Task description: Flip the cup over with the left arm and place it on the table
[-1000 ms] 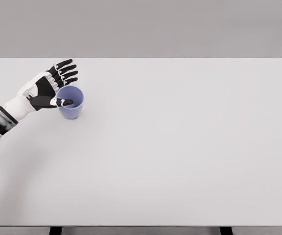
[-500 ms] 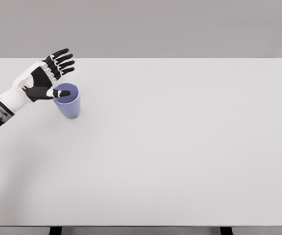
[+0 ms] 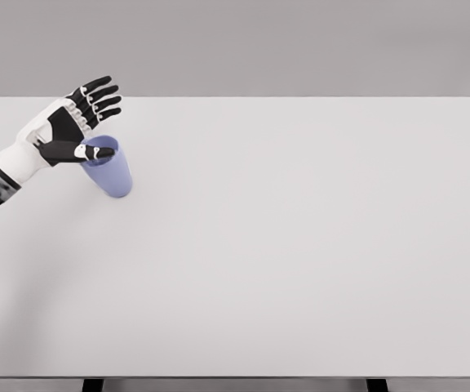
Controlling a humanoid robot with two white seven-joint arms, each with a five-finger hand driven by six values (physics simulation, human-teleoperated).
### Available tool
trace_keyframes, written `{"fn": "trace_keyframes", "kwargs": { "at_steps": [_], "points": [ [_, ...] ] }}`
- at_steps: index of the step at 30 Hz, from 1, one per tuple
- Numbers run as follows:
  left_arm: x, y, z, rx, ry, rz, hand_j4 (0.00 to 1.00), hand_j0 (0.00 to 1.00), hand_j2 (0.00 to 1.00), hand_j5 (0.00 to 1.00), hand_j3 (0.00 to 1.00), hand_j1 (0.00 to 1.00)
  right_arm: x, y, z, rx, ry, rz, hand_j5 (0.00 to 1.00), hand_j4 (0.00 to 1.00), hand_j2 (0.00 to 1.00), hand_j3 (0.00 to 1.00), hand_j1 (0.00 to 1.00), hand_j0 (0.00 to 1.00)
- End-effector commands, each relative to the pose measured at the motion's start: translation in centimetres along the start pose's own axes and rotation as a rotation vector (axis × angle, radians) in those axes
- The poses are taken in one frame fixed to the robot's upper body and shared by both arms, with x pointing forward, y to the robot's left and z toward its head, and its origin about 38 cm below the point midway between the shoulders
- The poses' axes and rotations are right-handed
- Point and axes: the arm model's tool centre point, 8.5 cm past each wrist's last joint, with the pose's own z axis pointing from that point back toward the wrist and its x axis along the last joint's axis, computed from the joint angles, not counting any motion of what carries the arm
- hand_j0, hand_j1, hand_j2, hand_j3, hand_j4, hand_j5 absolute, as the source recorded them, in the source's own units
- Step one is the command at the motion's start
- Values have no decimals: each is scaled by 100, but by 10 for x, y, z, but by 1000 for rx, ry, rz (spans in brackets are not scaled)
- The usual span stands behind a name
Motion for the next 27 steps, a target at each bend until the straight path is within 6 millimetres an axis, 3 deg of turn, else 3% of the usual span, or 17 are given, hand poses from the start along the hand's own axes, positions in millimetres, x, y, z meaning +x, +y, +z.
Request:
{"fn": "trace_keyframes", "kwargs": {
  "at_steps": [1, 3, 5, 9, 13, 16, 23, 27],
  "points": [
    [2, 1, 0, 4, -6, 0, 100, 100, 100, 100, 100, 100, 0, 0, 0, 0, 0, 0, 100, 100, 100, 100, 100, 100],
    [2, 1, 0, 1, 0, -10, 100, 100, 100, 100, 100, 100, 0, 0, 0, 0, 0, 0, 100, 100, 100, 100, 100, 100],
    [11, 9, 0, -11, 60, -130, 100, 100, 100, 100, 100, 100, 0, 0, 0, 0, 0, -2, 100, 100, 100, 100, 100, 100],
    [49, 37, 9, -25, 195, -469, 100, 100, 100, 100, 100, 100, 0, 0, 0, 0, 0, 0, 100, 100, 100, 100, 100, 100],
    [88, 56, 50, -103, 209, -846, 100, 100, 100, 100, 100, 100, 0, 0, 0, 0, -2, 0, 100, 100, 100, 100, 100, 100],
    [110, 63, 70, -127, 198, -944, 100, 100, 100, 100, 100, 100, 0, 0, 0, 0, 0, 0, 100, 100, 100, 100, 100, 100],
    [72, 46, 63, -246, 237, -979, 100, 100, 100, 100, 100, 100, 0, 0, 0, 0, 0, 0, 100, 100, 100, 100, 100, 100],
    [66, 44, 62, -257, 250, -985, 100, 100, 100, 100, 100, 100, 0, 0, 0, 0, 0, 0, 100, 100, 100, 100, 100, 100]
  ]
}}
